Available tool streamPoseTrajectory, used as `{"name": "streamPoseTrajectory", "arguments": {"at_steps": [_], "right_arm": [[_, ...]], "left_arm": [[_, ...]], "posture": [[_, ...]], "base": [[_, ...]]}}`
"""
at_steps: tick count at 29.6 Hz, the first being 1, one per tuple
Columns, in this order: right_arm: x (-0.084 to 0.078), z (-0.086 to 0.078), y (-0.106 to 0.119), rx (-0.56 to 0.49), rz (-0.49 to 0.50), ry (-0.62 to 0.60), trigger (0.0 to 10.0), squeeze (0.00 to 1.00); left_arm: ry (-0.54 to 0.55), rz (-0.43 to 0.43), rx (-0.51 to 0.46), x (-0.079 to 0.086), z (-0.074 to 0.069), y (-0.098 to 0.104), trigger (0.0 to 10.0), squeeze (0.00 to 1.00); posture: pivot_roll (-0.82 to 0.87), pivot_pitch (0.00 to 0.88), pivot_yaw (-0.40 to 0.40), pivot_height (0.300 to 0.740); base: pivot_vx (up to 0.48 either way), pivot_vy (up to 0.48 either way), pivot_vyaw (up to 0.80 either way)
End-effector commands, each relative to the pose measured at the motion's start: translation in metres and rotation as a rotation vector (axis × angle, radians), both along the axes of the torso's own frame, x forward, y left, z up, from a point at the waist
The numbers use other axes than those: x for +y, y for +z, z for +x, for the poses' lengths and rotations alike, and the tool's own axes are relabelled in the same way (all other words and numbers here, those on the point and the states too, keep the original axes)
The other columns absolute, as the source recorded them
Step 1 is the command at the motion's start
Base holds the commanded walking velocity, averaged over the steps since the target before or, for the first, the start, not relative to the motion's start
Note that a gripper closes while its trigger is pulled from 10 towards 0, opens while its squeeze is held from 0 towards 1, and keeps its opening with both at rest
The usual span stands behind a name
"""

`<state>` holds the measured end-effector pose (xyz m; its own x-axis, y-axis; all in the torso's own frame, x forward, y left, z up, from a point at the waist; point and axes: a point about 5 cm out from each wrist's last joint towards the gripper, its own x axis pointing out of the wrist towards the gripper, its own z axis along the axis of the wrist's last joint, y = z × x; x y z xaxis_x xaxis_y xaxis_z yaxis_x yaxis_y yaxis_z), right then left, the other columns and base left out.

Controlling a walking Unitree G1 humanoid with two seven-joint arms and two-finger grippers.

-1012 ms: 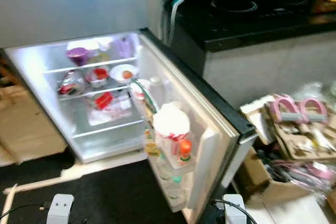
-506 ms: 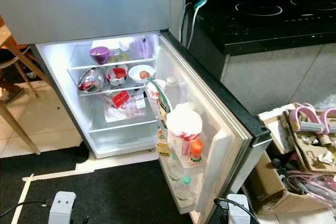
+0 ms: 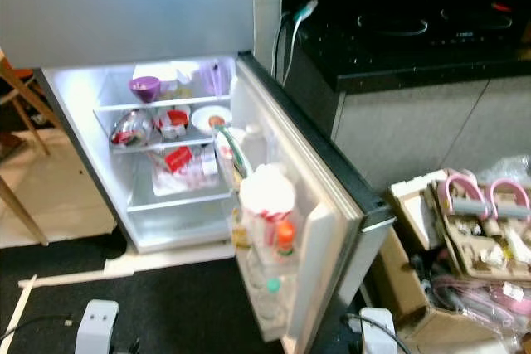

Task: Restocking fridge

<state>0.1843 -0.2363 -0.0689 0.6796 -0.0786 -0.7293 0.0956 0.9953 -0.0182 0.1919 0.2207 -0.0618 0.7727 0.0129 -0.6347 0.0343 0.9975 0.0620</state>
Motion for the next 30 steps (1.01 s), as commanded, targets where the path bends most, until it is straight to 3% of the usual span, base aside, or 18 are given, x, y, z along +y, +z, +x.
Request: {"name": "streamPoseTrajectory", "arguments": {"at_steps": [1,8,10,12,13,15,16,17,22,24,26,28,29,30], "right_arm": [[-0.002,-0.005,-0.003,0.023,-0.003,-0.013,10.0,0.0],[-0.008,0.009,0.005,0.006,-0.06,-0.038,10.0,0.0],[-0.014,0.028,0.018,-0.072,-0.068,-0.099,0.0,0.0],[-0.014,0.031,0.02,-0.085,-0.065,-0.105,0.0,0.0],[-0.015,0.043,0.028,-0.112,-0.081,-0.104,0.0,0.0],[-0.016,0.051,0.033,-0.123,-0.112,-0.103,0.0,0.0],[-0.018,0.058,0.038,-0.135,-0.141,-0.108,9.1,0.0],[-0.019,0.066,0.045,-0.151,-0.167,-0.128,10.0,0.0],[-0.02,0.082,0.057,-0.18,-0.196,-0.164,10.0,0.0],[-0.012,0.098,0.067,-0.211,-0.165,-0.178,10.0,0.0],[-0.008,0.102,0.07,-0.221,-0.145,-0.181,10.0,0.0],[0.004,0.108,0.071,-0.232,-0.06,-0.177,10.0,0.0],[0.023,0.113,0.07,-0.232,0.073,-0.138,10.0,0.0],[0.023,0.113,0.07,-0.232,0.073,-0.138,10.0,0.0]], "left_arm": [[0.023,-0.004,0.0,0.003,0.0,0.0,10.0,0.0],[0.022,-0.007,-0.006,0.003,-0.001,0.001,10.0,0.0],[0.022,-0.007,-0.008,0.003,-0.002,0.001,10.0,0.0],[0.022,-0.007,-0.008,0.003,-0.002,0.001,10.0,0.0],[0.021,-0.006,-0.01,0.003,-0.002,0.001,10.0,0.0],[0.02,-0.005,-0.011,0.004,-0.002,0.001,10.0,0.0],[0.02,-0.004,-0.013,0.004,-0.002,0.001,10.0,0.0],[0.018,-0.002,-0.015,0.004,-0.002,0.002,10.0,0.0],[0.015,-0.001,-0.019,0.004,-0.002,0.002,10.0,0.0],[0.015,0.0,-0.019,0.004,-0.003,0.002,10.0,0.0],[0.015,0.0,-0.019,0.004,-0.004,0.002,10.0,0.0],[0.017,0.0,-0.019,0.004,-0.005,0.001,10.0,0.0],[0.019,0.0,-0.016,0.004,-0.007,0.0,10.0,0.0],[0.019,0.0,-0.016,0.004,-0.007,0.0,10.0,0.0]], "posture": [[-0.08,0.064,0.045,0.734],[-0.08,0.066,0.047,0.734],[-0.08,0.07,0.049,0.734],[-0.08,0.07,0.049,0.734],[-0.08,0.074,0.049,0.734],[-0.08,0.076,0.048,0.734],[-0.08,0.076,0.048,0.734],[-0.07,0.078,0.046,0.734],[-0.07,0.078,0.045,0.734],[-0.07,0.078,0.042,0.734],[-0.07,0.078,0.042,0.734],[-0.07,0.079,0.035,0.734],[-0.07,0.079,0.035,0.734],[-0.07,0.079,0.035,0.734]], "base": [[0.0,0.0,0.0],[0.0,0.0,0.0],[0.0,0.0,0.0],[0.0,0.0,0.0],[0.0,0.0,0.0],[0.0,0.0,0.0],[0.0,0.0,0.0],[0.0,0.0,0.0],[0.0,0.0,0.0],[0.0,0.0,0.0],[0.0,0.0,0.0],[0.0,0.0,0.0],[0.0,0.0,0.0],[0.0,0.0,0.0]]}}
